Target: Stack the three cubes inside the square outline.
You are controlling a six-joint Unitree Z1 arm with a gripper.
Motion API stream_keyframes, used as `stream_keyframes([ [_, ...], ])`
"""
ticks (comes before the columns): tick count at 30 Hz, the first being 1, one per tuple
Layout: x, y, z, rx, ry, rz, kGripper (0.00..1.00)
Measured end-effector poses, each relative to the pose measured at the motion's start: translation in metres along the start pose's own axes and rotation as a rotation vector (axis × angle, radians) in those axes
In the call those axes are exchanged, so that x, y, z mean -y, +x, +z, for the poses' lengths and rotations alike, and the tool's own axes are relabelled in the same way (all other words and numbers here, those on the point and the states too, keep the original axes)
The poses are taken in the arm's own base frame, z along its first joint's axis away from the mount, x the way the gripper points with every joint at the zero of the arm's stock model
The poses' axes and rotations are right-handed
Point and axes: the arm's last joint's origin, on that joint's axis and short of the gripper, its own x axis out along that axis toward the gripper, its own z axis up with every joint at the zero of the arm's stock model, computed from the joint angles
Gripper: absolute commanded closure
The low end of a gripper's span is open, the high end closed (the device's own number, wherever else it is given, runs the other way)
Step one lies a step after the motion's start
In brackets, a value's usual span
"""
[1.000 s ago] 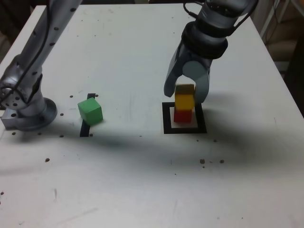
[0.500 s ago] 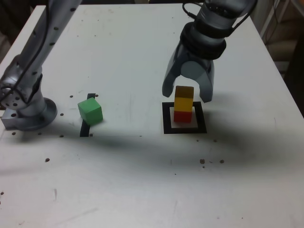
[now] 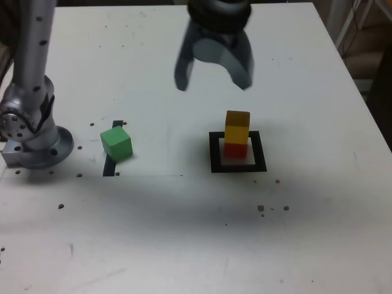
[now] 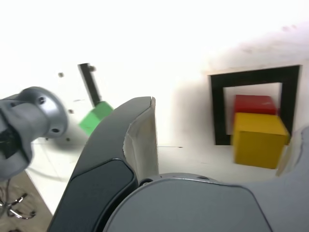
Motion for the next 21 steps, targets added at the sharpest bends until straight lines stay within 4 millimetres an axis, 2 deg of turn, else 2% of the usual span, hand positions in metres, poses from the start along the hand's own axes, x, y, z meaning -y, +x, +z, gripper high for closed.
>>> stream_keyframes([
  [7, 0.000, 0.006, -0.036, -0.030, -0.070, -0.003, 0.01],
  [21, 0.020, 0.046, -0.113, -0.057, -0.291, -0.110, 0.01],
])
